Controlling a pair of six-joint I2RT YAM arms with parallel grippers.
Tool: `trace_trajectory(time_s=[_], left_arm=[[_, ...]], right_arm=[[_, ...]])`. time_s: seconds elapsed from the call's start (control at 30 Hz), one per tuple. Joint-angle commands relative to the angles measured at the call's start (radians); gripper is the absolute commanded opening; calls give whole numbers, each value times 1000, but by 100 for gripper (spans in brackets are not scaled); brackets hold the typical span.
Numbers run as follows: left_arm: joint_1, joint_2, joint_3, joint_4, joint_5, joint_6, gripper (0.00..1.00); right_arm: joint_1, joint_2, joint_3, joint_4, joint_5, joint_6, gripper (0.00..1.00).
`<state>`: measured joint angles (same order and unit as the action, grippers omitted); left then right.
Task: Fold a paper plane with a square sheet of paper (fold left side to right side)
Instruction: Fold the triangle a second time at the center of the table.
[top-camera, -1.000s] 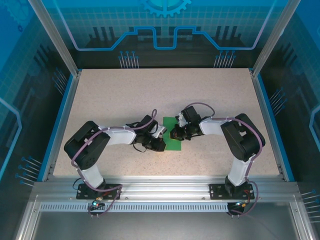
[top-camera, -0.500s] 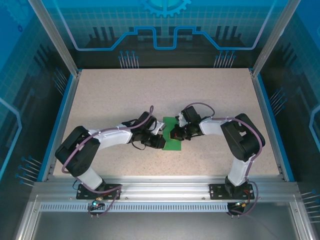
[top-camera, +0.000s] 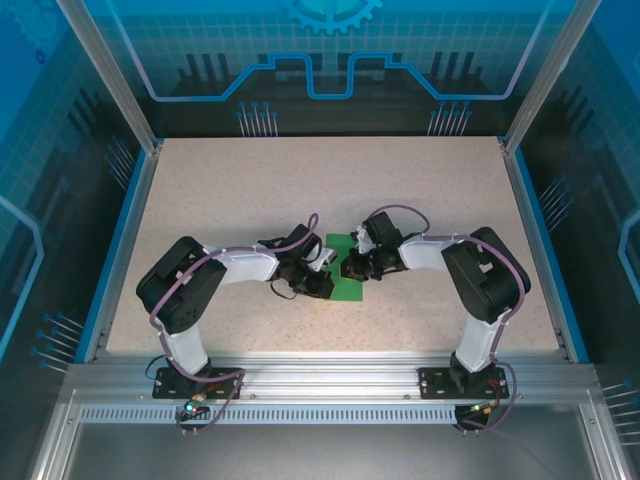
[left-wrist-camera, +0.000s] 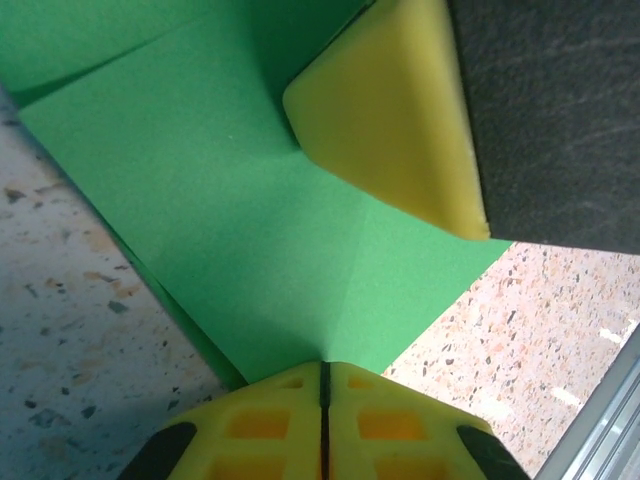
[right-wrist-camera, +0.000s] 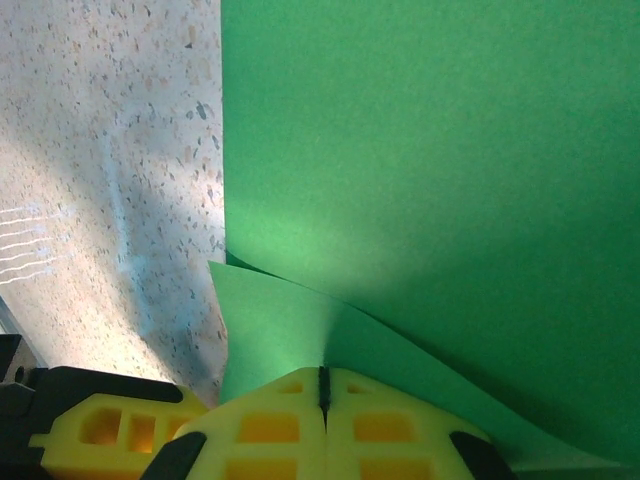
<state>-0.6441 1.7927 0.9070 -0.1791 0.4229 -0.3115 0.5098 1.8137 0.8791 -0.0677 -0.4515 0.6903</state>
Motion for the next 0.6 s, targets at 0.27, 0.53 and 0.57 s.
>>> trace_trajectory(time_s=[0.27, 0.53, 0.57], left_arm=[[4, 18, -21, -29, -48, 18, 0], [3, 12, -29, -23, -55, 17, 0], [2, 12, -30, -23, -57, 16, 0]], right_arm=[[2, -133, -6, -216, -4, -120, 0], [46, -74, 29, -172, -76, -107, 0], [51, -66, 35, -168, -80, -106, 0]])
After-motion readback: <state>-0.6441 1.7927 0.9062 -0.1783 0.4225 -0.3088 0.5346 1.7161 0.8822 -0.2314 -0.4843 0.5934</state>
